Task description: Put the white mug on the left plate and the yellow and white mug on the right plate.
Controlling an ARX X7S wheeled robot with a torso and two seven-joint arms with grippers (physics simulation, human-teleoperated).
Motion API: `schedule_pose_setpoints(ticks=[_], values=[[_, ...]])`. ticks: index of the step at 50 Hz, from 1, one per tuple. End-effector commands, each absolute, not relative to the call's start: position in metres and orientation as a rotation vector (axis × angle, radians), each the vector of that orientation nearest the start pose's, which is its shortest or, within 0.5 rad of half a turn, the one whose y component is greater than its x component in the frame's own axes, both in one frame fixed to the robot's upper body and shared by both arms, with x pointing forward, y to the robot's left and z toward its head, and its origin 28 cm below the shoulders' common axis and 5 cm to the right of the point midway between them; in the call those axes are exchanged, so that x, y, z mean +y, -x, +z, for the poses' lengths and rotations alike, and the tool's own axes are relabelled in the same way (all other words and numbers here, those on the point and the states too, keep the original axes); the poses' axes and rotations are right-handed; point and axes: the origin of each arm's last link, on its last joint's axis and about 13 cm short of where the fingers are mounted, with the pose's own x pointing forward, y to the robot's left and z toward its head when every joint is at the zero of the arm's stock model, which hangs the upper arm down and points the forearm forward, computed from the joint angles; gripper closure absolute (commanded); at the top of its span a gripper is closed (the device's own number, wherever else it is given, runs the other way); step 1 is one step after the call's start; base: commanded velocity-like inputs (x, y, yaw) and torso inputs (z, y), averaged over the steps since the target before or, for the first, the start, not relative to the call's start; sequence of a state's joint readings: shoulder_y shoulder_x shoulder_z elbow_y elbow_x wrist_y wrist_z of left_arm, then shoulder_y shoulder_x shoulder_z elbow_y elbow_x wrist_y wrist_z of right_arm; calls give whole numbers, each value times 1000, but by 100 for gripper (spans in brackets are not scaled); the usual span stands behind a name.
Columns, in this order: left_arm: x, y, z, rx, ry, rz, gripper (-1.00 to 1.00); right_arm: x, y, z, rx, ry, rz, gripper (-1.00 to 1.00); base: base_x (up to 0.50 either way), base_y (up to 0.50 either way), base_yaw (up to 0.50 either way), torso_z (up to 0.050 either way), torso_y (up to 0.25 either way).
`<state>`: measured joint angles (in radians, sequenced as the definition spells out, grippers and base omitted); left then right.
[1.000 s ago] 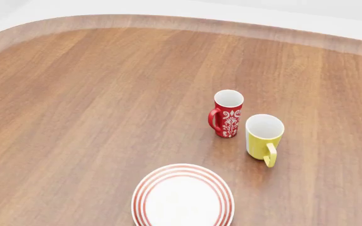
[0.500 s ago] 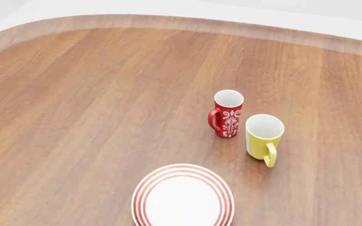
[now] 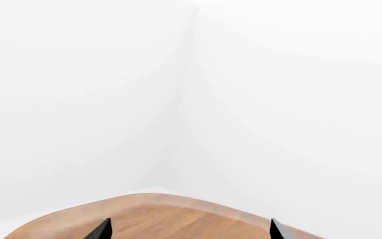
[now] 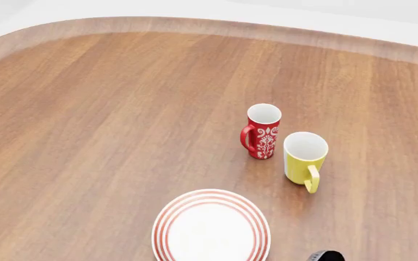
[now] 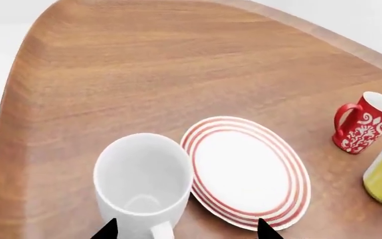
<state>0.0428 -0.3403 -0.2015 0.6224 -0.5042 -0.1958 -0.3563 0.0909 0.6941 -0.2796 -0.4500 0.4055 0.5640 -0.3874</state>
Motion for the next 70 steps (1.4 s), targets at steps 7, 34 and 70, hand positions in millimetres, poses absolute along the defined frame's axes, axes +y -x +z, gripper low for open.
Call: schedule_pose_setpoints(ticks=[7,34,70], values=[[276,-186,142,-387,162,273,-100,-167,-208,83,365,355,822,-100,0,0,0,0,0],[277,-186,142,-386,164,281,-100,-172,-225,77,454,390,840,-100,0,0,0,0,0],[279,-183,143,-388,175,282,-100,-159,-246,47,520,378,890,-100,0,0,0,0,0]])
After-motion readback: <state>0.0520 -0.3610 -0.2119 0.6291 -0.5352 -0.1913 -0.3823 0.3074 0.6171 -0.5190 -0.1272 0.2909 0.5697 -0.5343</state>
